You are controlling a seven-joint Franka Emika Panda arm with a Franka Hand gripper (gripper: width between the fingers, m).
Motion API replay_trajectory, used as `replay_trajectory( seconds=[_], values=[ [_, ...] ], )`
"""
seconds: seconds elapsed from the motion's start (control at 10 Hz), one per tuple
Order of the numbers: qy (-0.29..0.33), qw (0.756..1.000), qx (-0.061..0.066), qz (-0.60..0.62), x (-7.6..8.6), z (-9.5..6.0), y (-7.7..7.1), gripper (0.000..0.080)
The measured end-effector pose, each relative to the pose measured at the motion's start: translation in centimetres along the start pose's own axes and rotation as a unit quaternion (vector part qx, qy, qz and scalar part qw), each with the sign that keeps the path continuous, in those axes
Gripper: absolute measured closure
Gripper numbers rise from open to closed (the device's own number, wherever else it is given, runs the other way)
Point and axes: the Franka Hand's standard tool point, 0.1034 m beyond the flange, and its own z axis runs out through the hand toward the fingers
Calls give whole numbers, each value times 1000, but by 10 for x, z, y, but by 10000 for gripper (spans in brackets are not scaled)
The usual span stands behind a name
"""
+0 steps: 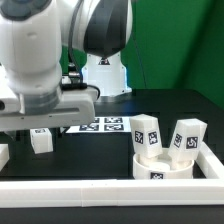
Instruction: Assemble stool
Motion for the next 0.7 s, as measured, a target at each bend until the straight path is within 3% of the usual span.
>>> replay_trajectory(
  seconds=[0.7],
  values=[
    [-40,999,9,-2,1,6,-1,151]
  ],
)
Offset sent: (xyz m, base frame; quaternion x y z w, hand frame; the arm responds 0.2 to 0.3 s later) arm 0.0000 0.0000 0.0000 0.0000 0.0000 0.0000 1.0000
